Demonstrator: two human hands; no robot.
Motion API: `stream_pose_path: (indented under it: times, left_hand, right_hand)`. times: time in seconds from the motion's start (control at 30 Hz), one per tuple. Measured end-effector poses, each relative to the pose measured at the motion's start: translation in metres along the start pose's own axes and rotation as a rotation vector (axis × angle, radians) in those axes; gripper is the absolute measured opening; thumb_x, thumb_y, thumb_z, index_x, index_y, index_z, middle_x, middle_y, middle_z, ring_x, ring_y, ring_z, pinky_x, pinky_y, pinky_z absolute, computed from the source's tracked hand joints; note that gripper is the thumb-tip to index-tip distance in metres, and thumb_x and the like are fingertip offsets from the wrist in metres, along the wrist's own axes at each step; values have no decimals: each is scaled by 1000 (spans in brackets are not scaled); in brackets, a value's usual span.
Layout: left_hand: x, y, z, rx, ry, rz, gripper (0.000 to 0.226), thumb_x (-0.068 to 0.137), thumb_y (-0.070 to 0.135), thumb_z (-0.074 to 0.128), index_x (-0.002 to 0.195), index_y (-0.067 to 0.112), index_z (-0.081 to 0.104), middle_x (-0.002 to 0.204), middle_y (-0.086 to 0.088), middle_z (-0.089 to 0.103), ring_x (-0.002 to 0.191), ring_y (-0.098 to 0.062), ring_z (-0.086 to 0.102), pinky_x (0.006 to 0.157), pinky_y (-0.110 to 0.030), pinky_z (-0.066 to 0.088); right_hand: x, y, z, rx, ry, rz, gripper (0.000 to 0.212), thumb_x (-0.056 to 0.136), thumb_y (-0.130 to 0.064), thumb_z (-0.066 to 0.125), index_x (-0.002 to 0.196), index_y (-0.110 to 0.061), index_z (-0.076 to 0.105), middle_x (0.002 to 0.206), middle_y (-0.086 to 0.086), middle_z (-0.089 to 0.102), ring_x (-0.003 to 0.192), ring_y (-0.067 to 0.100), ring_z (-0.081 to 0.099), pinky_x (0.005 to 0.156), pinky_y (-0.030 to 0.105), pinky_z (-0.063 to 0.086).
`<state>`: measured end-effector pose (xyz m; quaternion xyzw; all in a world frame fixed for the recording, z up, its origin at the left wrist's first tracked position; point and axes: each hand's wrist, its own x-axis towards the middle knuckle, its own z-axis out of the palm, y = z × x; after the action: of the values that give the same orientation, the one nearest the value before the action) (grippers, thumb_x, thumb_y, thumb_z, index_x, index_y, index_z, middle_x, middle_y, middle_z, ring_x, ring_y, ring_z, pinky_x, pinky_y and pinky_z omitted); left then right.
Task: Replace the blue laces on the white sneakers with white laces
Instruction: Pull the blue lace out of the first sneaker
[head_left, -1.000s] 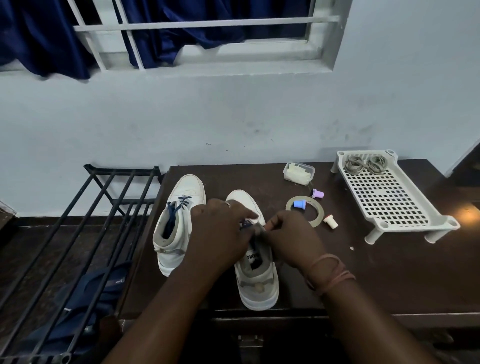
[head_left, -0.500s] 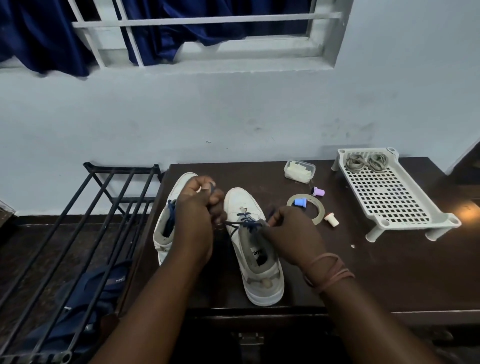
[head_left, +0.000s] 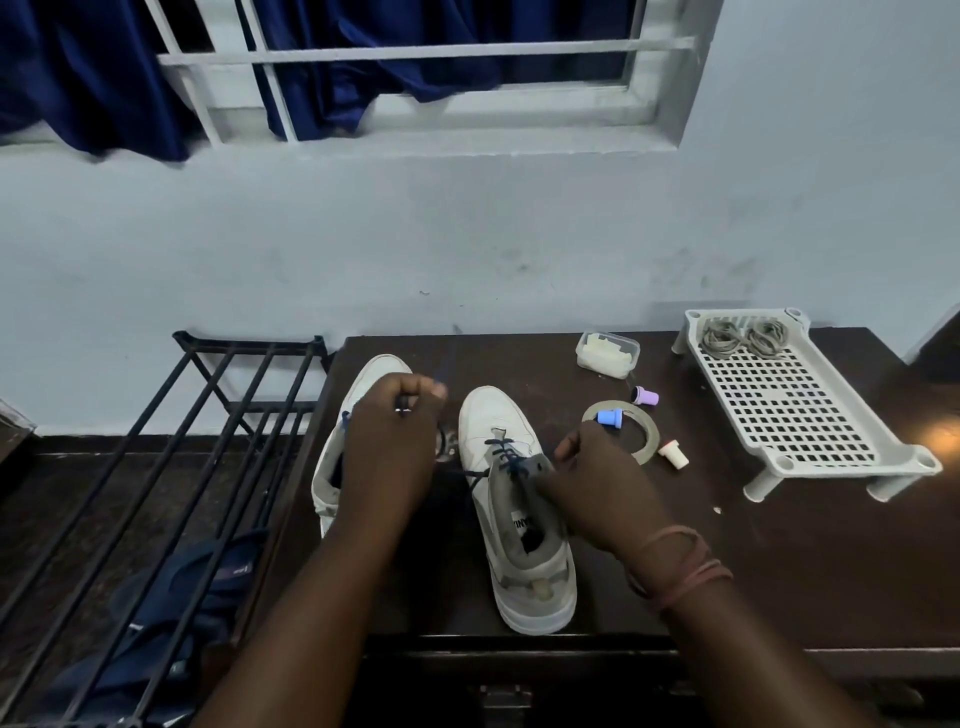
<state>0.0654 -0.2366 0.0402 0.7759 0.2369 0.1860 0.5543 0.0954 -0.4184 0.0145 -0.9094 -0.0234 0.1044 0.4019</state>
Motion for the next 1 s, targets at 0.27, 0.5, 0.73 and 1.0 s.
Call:
stream_pose_path:
  times: [0.27, 0.5, 0.73, 1.0]
  left_hand:
    - [-23, -13, 15, 662, -176, 44, 40, 63, 73, 64, 79, 37, 68, 85, 13, 67, 89, -12, 61, 86, -36, 51]
    - [-16, -23, 13, 93, -402, -292, 6, 84, 12, 78, 82, 7, 78, 77, -20, 74, 60, -21, 66, 68, -40, 62]
    - [-11, -25, 16, -121, -406, -466, 14, 90, -1, 61, 90, -6, 75, 78, -20, 68, 68, -24, 62, 64, -30, 57]
    - [-10, -28, 19, -210, -401, -578, 13, 91, 1, 61, 97, -3, 72, 96, -24, 74, 81, -27, 67, 68, -32, 60]
  right_hand:
    - [2, -13, 26, -253, 3, -363, 19, 81, -13, 55, 95, -25, 59, 100, 0, 54, 84, 22, 60, 75, 37, 51]
    - [9, 0, 16, -149, -21, -193, 32, 72, 3, 56, 85, -24, 68, 83, -2, 66, 71, 14, 60, 61, 26, 48]
    - [0, -8, 21, -319, 35, -382, 14, 79, -21, 63, 87, -31, 66, 98, -8, 54, 85, 15, 58, 70, 37, 51]
    - [5, -14, 26, -403, 24, -430, 6, 85, -29, 64, 84, -23, 65, 95, -4, 58, 91, 19, 56, 75, 38, 51]
